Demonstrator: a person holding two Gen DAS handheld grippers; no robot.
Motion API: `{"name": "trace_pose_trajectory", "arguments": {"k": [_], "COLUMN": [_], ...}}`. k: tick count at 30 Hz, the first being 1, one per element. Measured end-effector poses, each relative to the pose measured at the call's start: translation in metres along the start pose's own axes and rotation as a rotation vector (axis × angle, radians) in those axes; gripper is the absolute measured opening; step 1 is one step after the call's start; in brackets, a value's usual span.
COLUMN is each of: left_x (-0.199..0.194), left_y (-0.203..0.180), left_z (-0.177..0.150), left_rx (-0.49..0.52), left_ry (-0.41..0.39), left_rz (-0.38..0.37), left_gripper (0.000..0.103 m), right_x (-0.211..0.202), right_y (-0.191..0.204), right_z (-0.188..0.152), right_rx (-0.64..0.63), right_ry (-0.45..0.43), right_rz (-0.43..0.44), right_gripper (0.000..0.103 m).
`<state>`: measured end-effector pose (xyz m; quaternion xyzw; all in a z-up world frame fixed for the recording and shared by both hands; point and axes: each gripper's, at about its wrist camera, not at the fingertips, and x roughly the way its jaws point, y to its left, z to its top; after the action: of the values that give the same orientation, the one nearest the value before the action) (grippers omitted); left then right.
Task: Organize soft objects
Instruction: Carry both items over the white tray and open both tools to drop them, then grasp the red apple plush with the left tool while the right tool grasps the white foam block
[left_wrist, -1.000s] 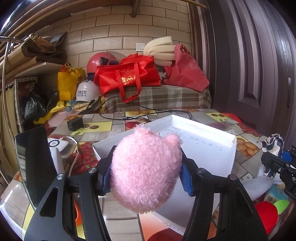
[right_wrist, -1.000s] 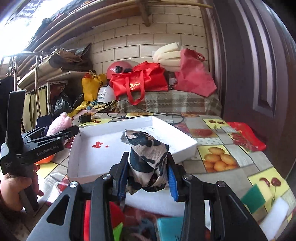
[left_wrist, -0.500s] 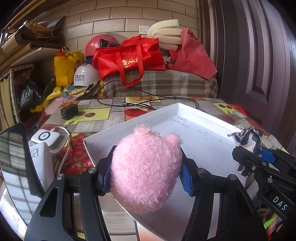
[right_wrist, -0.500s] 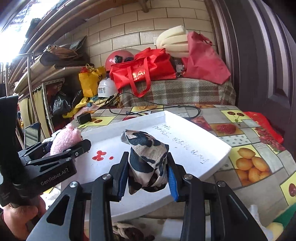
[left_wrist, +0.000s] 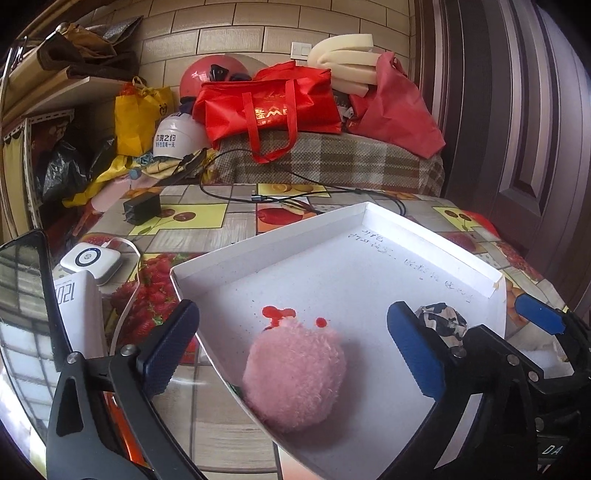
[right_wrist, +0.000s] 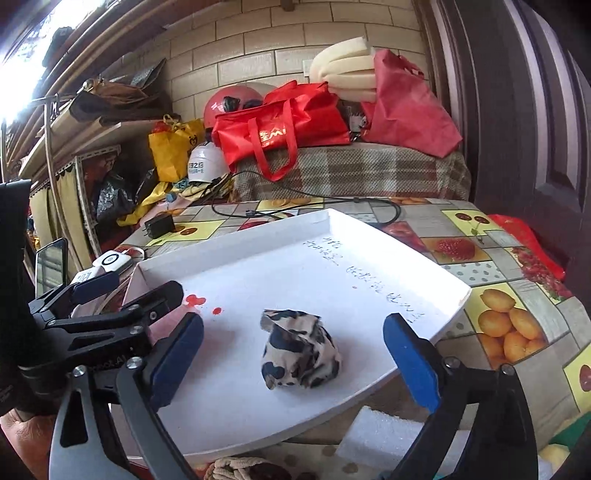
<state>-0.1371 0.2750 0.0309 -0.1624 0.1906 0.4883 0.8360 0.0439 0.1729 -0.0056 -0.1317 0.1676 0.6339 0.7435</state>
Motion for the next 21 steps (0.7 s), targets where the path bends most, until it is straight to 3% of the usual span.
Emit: {"name": "trace_pose_trajectory", "arguments": {"k": [10, 17, 21], "left_x": [-0.031, -0.062, -0.088], "left_y": [-0.005, 0.002, -0.002], "left_z": [-0.007, -0.026, -0.041], "left_rx": [0.029, 0.052, 0.118], "left_ry": [-0.136, -0.109, -0.095], "left_rz": [-0.012, -0.162, -0.263], "left_gripper": [0.103, 0.103, 0.103], "right_x": [-0.028, -0.051, -0.075], "right_y": [0.002, -0.029, -0.051], "right_z": [-0.006, -0.018, -0.03], "right_rx": [-0.024, 0.029, 0.05], "right_ry": [-0.091, -0.066, -0.057], "right_rz": [-0.031, -0.055, -0.067], "right_gripper": [0.103, 0.103, 0.103]}}
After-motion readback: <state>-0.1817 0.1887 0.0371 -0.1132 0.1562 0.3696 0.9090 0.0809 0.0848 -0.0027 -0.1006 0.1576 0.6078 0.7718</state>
